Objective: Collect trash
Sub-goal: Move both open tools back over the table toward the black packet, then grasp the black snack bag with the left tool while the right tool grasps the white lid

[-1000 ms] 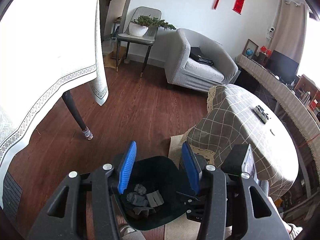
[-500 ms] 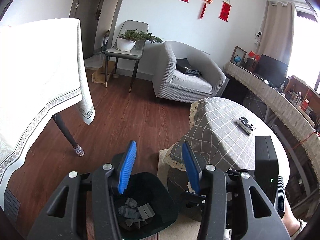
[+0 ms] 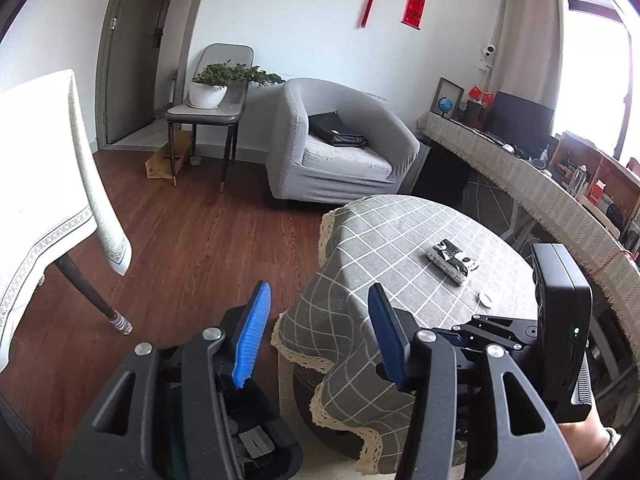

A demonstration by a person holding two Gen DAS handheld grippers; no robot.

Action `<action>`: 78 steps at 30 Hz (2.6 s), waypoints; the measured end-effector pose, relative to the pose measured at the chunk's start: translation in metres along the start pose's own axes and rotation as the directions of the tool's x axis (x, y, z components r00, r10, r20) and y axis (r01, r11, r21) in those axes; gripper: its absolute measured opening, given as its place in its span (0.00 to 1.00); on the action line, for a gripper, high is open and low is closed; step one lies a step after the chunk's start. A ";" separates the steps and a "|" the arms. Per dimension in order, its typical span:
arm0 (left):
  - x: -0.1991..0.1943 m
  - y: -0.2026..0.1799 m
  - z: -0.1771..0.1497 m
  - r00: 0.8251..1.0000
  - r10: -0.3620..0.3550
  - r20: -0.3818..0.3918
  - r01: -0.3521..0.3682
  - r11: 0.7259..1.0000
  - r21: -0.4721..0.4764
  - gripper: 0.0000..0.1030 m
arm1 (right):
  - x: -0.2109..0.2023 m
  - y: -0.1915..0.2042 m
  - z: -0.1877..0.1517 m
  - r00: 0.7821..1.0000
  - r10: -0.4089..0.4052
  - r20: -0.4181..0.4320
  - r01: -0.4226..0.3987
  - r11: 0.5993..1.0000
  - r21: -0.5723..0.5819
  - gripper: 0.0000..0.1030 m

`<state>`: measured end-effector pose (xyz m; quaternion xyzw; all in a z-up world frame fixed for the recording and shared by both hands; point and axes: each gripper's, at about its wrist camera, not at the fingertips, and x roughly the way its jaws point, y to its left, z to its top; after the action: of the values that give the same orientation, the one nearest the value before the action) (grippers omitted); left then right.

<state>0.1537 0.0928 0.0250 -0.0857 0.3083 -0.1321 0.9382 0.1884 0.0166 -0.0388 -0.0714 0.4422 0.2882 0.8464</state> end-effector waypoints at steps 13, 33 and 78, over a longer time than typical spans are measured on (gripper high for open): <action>0.072 -0.082 0.015 0.996 -0.054 -0.065 0.059 0.995 0.086 0.70 | -0.036 -0.103 -0.005 0.992 -0.120 0.026 0.117 0.988 0.104 0.48; 0.140 -0.149 0.017 0.986 -0.074 -0.151 0.094 0.988 0.126 0.88 | -0.035 -0.166 -0.035 0.983 -0.153 -0.101 0.158 0.986 0.051 0.40; 0.251 -0.243 0.008 0.950 0.131 -0.285 -0.067 0.972 0.225 0.73 | -0.101 -0.273 -0.067 0.981 -0.194 0.018 0.181 0.943 0.281 0.29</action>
<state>0.3059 -0.2131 -0.0496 0.0516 0.4341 -0.1281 0.8902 0.2468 -0.2761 -0.0353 0.0128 0.4503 0.1431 0.8812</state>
